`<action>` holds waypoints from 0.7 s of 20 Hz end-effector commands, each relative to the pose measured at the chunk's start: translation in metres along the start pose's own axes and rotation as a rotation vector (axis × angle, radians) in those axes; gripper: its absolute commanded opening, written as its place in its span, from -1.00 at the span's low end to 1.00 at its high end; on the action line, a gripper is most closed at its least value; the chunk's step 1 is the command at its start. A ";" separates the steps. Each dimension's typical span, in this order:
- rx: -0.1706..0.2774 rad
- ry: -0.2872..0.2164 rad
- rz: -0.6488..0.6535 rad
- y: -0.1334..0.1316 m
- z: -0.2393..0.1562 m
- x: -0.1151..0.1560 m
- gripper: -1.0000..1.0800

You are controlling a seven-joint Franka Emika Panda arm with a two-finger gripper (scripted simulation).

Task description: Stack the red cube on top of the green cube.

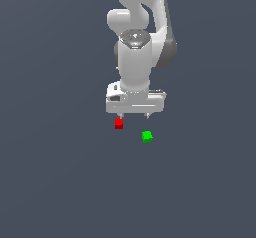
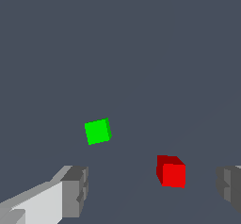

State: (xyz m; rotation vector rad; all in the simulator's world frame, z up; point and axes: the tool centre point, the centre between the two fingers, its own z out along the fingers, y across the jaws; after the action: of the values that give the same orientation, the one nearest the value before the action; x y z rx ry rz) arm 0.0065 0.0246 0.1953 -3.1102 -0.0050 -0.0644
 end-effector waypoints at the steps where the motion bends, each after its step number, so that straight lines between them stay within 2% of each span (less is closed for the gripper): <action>1: 0.000 0.000 0.000 0.000 0.000 0.000 0.92; 8: -0.003 -0.004 0.007 0.007 0.012 -0.008 0.92; 14: -0.011 -0.015 0.024 0.027 0.043 -0.030 0.92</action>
State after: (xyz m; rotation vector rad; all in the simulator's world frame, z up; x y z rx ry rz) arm -0.0150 0.0047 0.1603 -3.1190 0.0238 -0.0475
